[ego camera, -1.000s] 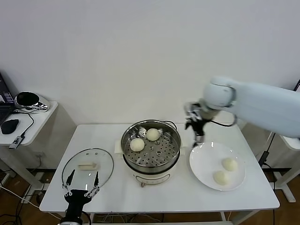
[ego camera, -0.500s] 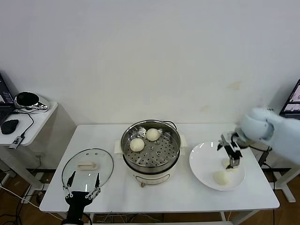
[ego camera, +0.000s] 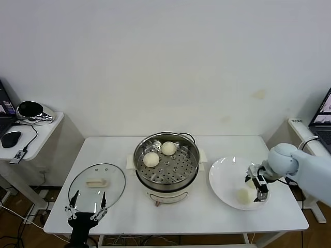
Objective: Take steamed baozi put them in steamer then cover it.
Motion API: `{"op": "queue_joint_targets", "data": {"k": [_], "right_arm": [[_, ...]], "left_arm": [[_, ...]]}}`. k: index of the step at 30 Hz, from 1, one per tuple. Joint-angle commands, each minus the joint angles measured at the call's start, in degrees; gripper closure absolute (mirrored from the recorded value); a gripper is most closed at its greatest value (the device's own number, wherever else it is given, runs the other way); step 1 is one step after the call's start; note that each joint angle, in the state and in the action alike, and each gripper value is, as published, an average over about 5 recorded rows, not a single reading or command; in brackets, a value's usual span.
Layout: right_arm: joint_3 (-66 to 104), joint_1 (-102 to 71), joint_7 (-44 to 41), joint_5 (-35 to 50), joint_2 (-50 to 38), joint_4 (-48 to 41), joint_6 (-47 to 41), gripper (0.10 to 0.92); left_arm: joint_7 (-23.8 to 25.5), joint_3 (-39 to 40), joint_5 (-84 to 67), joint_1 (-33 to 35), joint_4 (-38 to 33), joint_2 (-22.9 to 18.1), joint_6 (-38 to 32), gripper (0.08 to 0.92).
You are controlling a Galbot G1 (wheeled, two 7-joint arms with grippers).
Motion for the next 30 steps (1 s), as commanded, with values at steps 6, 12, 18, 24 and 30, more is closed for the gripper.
{"op": "queue_joint_targets", "data": {"k": [6,12,18,24,30], "right_arm": [[4.50,-6.59,1.28,-1.61,3.53,-5.03,0.04,0.203],[4.80,-6.73,1.32,-1.71,3.91,-4.92,-0.45,0.214],[5.34,-6.65,0.91,-2.44,3.60,-4.67,-0.70,0.313],[5.38,-4.55,-0.44,-1.83,3.21,-4.29,-0.35,0.385],[4.48,3.61,-3.03,1.43,2.96,-3.26,-0.23,0.396]], "left_arm": [[0.08,-0.46,-0.08,0.13,0.34,-0.14,-0.12,0.177],[0.05,-0.45,-0.20,-0.16,0.58,-0.05,-0.12,0.177],[0.01,-0.34,-0.23,-0.31,0.70,-0.04,-0.18,0.177],[0.00,-0.36,-0.24,-0.18,0.55,0.20,-0.26,0.177],[0.00,-0.18,-0.26,-0.31,0.26,0.19,-0.28,0.177]]}}
